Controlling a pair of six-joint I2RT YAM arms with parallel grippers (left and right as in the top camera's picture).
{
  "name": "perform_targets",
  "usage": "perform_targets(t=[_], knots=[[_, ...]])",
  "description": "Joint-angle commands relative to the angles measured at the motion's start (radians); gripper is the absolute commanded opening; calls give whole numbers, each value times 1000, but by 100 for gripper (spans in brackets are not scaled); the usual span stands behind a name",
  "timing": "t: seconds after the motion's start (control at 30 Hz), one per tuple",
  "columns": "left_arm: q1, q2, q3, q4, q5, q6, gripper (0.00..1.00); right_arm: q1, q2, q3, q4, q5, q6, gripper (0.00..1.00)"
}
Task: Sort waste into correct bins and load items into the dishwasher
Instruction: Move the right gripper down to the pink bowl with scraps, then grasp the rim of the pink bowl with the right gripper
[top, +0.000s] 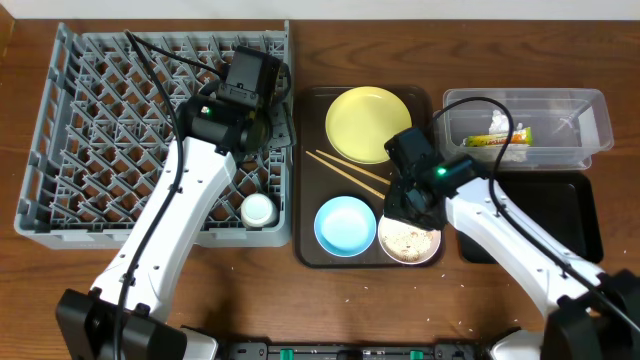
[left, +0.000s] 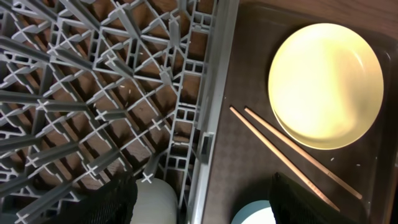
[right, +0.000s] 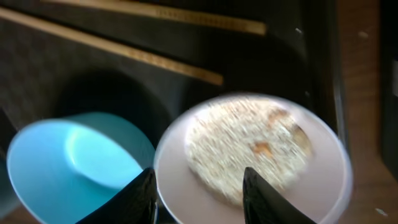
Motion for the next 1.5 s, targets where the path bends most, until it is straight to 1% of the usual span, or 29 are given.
perform_targets(t=[0.0,0.13,0.23,0.27,0.47,0.57,0.73,0.93,1.0,1.1,1.37,1.43,1.47], knots=[[4,-8,8,0,-27,-5,69,13,77,-6,49,-20,18,43],[4,-8,8,0,-27,-5,69,16,138,-3,76,-55,-1,43],[4,-8,8,0,-27,-5,69,11,142,-3,73,-63,-5,42],[4,-8,8,1,-27,-5,69,13,143,-4,63,-69,-11,39],[4,-7,8,0,-27,-5,69,15,153,-4,28,-81,-54,28],[4,-7,8,0,-27,-5,70,14,159,-4,27,-89,-69,18],[4,-7,8,1,-27,-5,69,14,178,-4,27,-107,-95,16],[4,-7,8,0,-27,-5,69,6,187,-4,13,-145,-166,15],[4,-7,8,0,-27,-5,70,3,187,-4,8,-170,-196,11],[4,-7,8,1,-27,-5,70,3,187,-4,-1,-174,-214,2],[4,-7,8,0,-27,-5,70,4,187,-4,-10,-175,-264,2],[4,-7,8,0,-27,-5,70,4,187,-4,-11,-181,-284,7],[4,-7,8,0,-27,-5,70,4,187,-4,-11,-190,-302,13]])
